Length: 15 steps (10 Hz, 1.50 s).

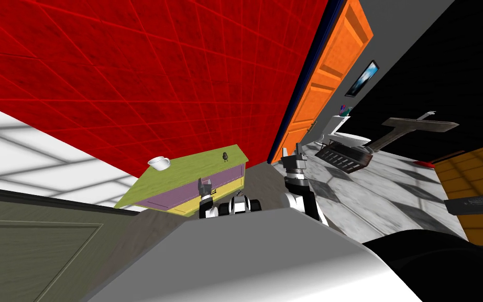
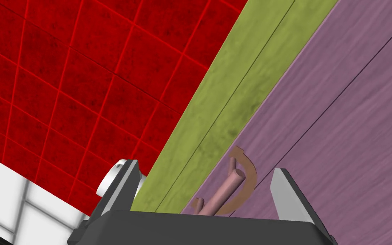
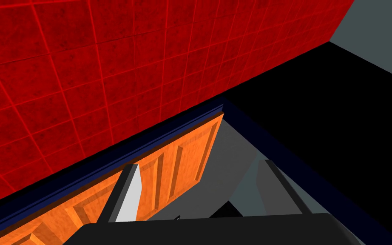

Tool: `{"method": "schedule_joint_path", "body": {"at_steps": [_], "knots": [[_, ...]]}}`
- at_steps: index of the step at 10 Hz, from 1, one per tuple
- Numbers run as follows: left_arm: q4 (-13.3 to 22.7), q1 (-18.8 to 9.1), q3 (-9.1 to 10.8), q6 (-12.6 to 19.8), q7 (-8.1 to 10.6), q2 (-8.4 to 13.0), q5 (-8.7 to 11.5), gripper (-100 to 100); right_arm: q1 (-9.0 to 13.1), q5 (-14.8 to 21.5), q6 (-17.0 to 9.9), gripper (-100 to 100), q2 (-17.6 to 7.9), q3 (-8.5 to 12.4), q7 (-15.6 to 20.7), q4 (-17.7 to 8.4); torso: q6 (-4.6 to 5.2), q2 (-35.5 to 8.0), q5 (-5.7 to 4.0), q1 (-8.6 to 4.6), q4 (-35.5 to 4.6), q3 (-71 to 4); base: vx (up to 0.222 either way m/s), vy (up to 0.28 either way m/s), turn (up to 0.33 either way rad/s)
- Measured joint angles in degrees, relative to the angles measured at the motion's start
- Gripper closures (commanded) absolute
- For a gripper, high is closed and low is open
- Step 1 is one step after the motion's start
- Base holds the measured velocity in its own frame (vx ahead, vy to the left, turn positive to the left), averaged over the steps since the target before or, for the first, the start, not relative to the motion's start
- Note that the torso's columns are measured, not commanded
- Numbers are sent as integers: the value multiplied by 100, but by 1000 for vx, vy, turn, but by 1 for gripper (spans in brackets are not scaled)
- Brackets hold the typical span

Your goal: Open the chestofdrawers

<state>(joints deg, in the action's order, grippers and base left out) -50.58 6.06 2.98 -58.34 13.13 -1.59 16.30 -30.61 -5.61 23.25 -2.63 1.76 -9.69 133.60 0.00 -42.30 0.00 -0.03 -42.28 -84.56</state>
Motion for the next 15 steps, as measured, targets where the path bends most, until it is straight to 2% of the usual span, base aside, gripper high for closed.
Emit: {"method": "schedule_joint_path", "body": {"at_steps": [2, 4, 9, 14, 15], "knots": [[58, 155, -41, -101, 46, -1, -10, 100, 0, 0, 0, 0, 0, 0, 0, 0, -14, -27, -23, -13, -26, 10, -3, -23, -31], [129, 165, -41, -191, 76, 18, -9, 100, 0, 0, 0, 0, 0, 0, 0, 0, -5, -23, -8, 3, -18, 12, -48, -18, 23], [-81, 64, -56, 127, -22, -41, -21, 100, 2, 0, 0, 0, 1, -1, 0, 0, -14, -51, -31, -15, -45, 22, -155, -43, 27], [-194, 135, -111, 188, -64, -82, -38, 100, 2, 0, 0, 0, 1, -1, 0, 0, -6, -54, -27, -31, -40, 26, -181, -60, 24], [-185, 110, -118, 178, -74, -85, -38, -100, 3, 0, 0, 0, 1, -1, 0, 0, -9, -70, -29, -19, -47, 33, -150, -22, 44]]}}
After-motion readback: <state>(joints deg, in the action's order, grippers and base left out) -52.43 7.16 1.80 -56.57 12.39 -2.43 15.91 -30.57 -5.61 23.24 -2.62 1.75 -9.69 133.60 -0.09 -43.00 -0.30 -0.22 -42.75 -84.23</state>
